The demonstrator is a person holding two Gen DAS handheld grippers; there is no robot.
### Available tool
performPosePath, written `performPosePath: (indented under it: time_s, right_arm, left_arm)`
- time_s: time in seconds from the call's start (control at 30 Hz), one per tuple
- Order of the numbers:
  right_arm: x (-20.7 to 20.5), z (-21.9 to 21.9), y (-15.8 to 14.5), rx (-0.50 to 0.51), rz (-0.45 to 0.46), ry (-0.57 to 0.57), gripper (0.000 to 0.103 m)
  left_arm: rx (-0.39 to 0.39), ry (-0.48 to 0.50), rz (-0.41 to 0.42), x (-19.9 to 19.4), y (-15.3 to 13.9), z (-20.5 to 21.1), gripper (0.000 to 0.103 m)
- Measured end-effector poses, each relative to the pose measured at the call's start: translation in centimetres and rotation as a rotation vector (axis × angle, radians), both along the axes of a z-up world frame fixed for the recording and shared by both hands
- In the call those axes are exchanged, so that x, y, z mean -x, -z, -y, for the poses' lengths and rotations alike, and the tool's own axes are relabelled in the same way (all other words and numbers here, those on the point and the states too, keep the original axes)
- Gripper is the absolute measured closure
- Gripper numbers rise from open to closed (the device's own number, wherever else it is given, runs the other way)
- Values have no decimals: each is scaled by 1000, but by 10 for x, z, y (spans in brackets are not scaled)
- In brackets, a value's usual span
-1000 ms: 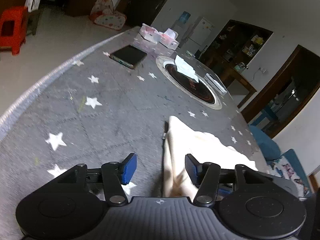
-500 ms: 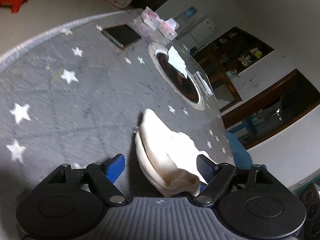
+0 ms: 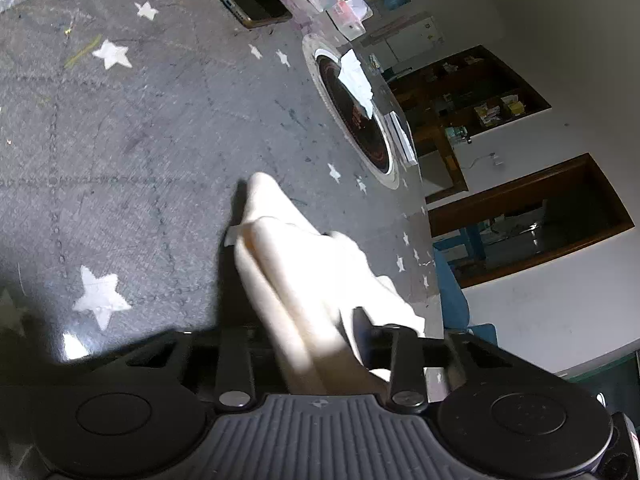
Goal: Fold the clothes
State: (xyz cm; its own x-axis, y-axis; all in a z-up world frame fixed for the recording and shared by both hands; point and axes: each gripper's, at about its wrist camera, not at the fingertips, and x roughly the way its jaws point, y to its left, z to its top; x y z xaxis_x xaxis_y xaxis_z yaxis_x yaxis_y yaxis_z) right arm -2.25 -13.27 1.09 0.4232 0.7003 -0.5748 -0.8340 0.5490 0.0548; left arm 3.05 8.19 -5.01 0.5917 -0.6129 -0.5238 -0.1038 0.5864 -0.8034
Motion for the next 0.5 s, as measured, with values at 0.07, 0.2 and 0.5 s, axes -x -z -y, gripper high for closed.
performPosePath:
  time_s: [0.07, 0.2, 0.5]
  right_arm:
    - [2, 6, 0, -6, -3, 9, 83]
    - [6, 24, -2, -22, -10, 54, 80]
    - [-13, 110, 11, -32, -56, 394, 68]
  left_arm:
    - [-2, -3, -2, 0, 2, -1, 81]
    - [-20, 6, 12, 1, 2, 1, 82]
    - [-101, 19, 47, 4, -5, 9, 82]
